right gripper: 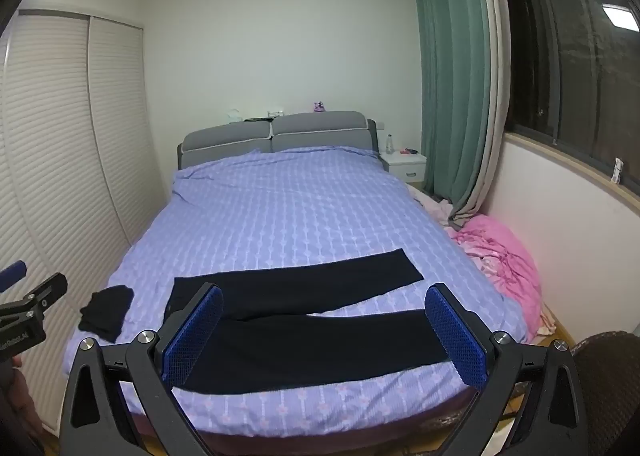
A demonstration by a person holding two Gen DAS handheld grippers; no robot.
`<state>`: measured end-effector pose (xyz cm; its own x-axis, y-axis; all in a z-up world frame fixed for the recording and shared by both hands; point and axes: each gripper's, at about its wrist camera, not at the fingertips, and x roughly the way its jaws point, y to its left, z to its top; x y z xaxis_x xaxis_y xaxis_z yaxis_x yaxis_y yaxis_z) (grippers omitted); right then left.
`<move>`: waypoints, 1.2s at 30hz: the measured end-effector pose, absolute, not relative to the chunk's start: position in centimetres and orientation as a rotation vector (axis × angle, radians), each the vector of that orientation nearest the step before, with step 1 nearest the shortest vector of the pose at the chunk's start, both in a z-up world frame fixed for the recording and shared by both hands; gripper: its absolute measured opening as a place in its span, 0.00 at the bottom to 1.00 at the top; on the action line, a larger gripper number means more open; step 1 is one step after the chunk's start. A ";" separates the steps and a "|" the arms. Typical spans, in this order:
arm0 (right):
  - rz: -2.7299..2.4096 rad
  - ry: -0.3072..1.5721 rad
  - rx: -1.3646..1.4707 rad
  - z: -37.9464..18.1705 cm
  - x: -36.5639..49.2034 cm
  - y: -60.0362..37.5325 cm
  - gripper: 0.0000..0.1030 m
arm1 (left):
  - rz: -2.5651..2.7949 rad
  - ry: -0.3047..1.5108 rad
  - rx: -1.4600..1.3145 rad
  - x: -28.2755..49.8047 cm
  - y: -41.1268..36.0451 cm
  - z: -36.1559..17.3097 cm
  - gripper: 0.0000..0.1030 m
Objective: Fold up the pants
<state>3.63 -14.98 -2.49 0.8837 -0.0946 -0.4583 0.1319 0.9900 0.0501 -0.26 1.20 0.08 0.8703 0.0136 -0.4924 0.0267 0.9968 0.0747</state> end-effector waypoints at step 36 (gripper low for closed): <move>-0.095 0.459 0.066 -2.8 3.8 -14.7 0.99 | 0.027 0.503 0.077 -0.5 1.0 -0.1 1.00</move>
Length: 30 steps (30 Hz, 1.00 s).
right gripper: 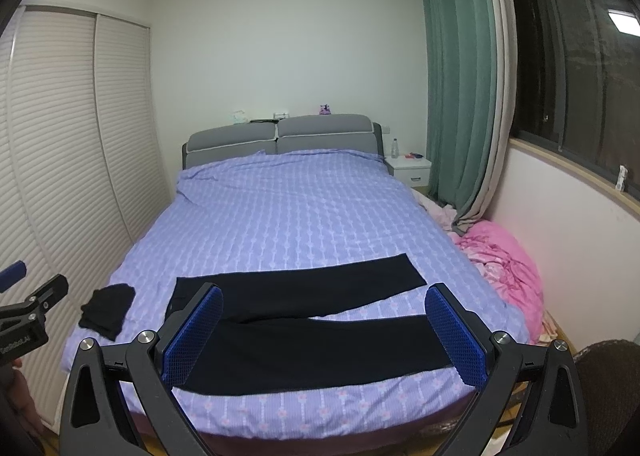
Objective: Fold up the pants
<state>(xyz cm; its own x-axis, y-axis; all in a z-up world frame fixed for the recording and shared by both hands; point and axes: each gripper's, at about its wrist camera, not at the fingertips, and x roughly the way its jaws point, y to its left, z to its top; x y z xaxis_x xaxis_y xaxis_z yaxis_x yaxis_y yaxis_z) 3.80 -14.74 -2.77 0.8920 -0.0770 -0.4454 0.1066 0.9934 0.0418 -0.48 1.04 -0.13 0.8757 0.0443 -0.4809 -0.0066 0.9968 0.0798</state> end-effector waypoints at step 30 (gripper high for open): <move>-0.085 0.472 0.080 -3.4 4.5 -15.3 0.99 | 0.035 0.508 0.086 -0.7 -0.2 -0.2 1.00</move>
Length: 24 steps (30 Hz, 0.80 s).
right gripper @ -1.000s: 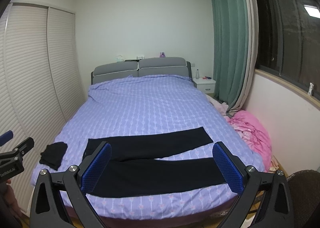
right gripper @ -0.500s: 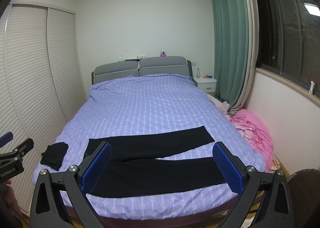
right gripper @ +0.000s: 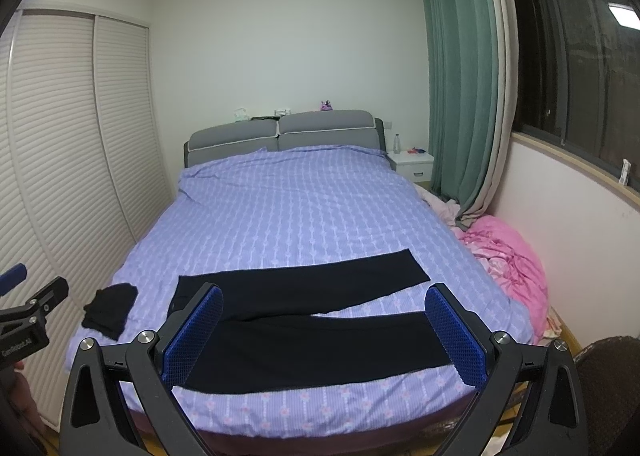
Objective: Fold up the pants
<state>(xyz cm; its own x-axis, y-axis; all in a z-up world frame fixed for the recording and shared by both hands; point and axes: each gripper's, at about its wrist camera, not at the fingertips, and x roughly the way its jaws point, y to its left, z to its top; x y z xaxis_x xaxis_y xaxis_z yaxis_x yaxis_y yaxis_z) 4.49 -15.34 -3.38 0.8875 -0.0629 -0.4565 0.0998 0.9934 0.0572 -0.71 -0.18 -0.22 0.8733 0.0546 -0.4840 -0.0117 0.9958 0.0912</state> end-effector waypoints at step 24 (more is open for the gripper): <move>-0.069 0.494 0.063 -3.4 5.1 -15.7 0.99 | 0.050 0.527 0.092 0.3 -0.4 -0.3 1.00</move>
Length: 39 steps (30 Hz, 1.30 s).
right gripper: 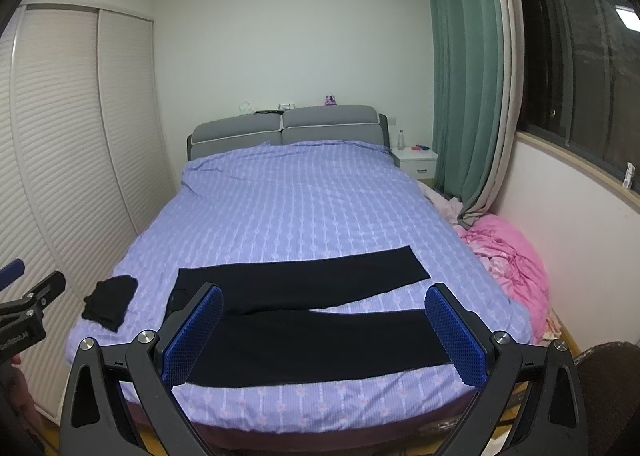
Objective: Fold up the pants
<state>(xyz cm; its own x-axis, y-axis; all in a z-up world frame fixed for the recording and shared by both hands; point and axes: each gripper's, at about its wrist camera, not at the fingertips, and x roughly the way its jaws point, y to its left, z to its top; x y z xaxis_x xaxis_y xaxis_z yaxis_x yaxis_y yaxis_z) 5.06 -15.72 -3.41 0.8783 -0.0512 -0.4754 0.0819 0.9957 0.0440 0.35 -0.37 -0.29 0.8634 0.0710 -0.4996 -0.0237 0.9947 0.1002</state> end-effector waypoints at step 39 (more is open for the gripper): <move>-0.217 0.605 -0.067 -11.4 35.6 -29.9 0.99 | -0.367 0.506 0.251 37.5 -20.8 -10.6 1.00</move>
